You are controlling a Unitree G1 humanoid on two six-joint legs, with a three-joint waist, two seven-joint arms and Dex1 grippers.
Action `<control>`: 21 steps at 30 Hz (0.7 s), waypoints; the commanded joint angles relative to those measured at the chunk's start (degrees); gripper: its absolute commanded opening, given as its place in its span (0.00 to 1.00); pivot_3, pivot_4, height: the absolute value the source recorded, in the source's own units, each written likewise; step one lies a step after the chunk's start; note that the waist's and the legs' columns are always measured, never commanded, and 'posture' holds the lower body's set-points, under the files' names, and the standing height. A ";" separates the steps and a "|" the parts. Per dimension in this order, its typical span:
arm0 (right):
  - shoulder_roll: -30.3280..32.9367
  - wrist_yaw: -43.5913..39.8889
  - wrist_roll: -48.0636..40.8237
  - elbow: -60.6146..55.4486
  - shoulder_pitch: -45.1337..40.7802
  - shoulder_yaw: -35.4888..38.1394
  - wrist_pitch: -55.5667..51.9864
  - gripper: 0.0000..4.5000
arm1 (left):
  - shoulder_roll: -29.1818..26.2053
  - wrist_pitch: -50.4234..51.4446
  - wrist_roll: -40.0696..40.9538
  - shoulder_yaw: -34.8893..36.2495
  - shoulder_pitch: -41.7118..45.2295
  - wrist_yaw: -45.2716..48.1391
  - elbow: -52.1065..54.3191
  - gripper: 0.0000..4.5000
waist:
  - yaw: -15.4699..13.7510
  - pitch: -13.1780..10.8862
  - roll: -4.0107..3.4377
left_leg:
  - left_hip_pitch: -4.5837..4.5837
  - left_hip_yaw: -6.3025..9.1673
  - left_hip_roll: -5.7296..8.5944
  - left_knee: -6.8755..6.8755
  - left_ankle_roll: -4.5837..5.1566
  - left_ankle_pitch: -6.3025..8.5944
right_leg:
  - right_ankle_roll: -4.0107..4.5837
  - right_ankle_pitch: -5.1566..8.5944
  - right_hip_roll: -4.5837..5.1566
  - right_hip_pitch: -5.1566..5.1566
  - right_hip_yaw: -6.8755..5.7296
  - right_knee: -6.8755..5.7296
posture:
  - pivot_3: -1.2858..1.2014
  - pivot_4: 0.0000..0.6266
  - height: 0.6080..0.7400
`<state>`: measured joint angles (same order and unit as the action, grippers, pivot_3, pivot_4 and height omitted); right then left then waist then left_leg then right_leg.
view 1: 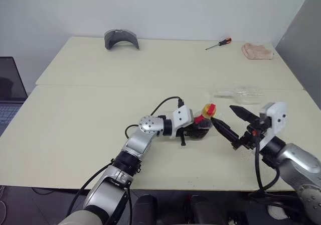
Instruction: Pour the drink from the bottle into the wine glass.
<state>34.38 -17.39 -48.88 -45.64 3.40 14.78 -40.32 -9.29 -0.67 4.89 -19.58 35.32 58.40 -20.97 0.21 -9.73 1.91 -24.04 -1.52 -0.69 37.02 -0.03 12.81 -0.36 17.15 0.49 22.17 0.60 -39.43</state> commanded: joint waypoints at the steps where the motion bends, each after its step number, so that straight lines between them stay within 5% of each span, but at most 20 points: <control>1: 2.74 -1.31 -6.08 -3.53 0.74 2.93 -1.88 1.00 | 0.29 -1.05 0.82 0.38 0.51 0.33 2.63 0.20 | 0.05 0.00 0.00 | 0.01 0.00 0.00 0.00 0.00 0.00 | 0.00 0.00 0.00 0.00 0.00 0.00 | 0.52 0.24 1.00; 19: -1.30 4.37 -0.10 0.84 -9.95 -7.00 -2.03 1.00 | 0.39 -0.75 0.74 0.19 0.05 0.03 3.15 0.20 | -0.02 0.00 0.00 | -0.05 -0.01 0.04 0.02 0.00 0.00 | -0.01 -0.01 0.02 0.01 0.00 0.04 | 0.52 0.24 1.00; 21: -1.62 4.24 0.30 0.85 -9.89 -7.01 -1.82 0.92 | 0.37 -0.71 0.77 0.21 0.03 0.00 3.19 0.20 | -0.01 0.00 0.00 | -0.05 0.00 0.03 0.02 0.00 0.00 | -0.01 -0.01 0.02 0.01 0.00 0.03 | 0.52 0.24 1.00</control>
<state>33.18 -12.53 -49.14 -43.90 -5.92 7.60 -43.71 -9.20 -0.65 4.87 -19.76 35.11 58.28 -20.79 0.20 -9.73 1.91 -24.09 -1.51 -0.66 37.03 -0.03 12.80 -0.37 17.15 0.51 22.18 0.59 -39.40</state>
